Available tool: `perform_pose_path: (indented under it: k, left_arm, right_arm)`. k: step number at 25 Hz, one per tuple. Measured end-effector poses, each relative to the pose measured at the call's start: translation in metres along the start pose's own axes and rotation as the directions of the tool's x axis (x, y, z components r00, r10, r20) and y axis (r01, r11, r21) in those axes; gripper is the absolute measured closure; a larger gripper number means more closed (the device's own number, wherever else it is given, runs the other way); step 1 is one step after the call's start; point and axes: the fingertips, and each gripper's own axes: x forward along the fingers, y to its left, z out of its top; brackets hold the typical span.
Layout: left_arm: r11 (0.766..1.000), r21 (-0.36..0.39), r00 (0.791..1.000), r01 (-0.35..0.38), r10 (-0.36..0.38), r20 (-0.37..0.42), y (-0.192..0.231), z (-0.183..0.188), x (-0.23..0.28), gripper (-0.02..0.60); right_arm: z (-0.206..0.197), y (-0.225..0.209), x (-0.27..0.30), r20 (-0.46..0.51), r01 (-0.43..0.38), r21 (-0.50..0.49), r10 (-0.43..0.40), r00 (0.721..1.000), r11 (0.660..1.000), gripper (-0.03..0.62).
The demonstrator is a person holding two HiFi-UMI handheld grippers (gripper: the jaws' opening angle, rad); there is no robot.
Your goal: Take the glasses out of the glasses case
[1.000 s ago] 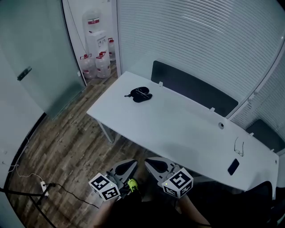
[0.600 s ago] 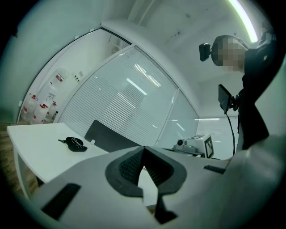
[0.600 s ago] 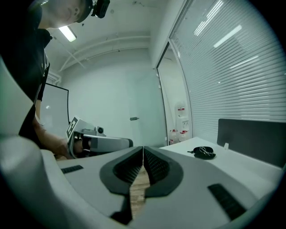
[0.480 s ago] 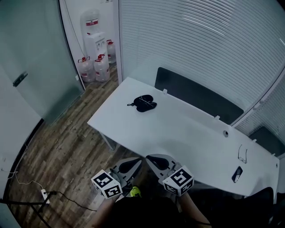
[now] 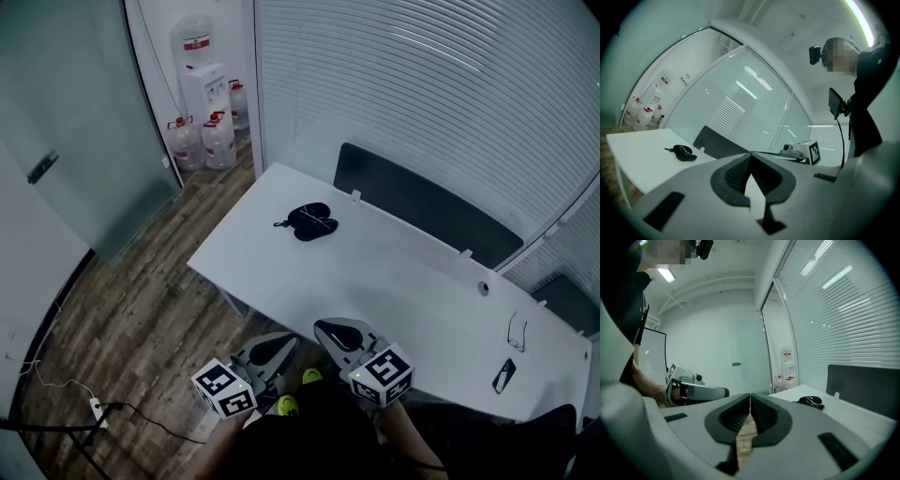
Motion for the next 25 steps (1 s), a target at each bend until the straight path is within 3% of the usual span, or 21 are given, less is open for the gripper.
perform_pose_path:
  k: [14, 25]
  left_arm:
    - [0.996, 0.045, 0.997, -0.072, 0.072, 0.009, 0.040, 0.028, 0.044, 0.575]
    - [0.993, 0.033, 0.993, -0.117, 0.117, 0.008, 0.062, 0.018, 0.082, 0.575]
  right_arm:
    - [0.025, -0.058, 0.032, 0.005, -0.045, -0.020, 0.045, 0.999, 0.999, 0.576]
    - [0.018, -0.097, 0.042, -0.042, -0.110, -0.078, 0.107, 0.993, 0.991, 0.574]
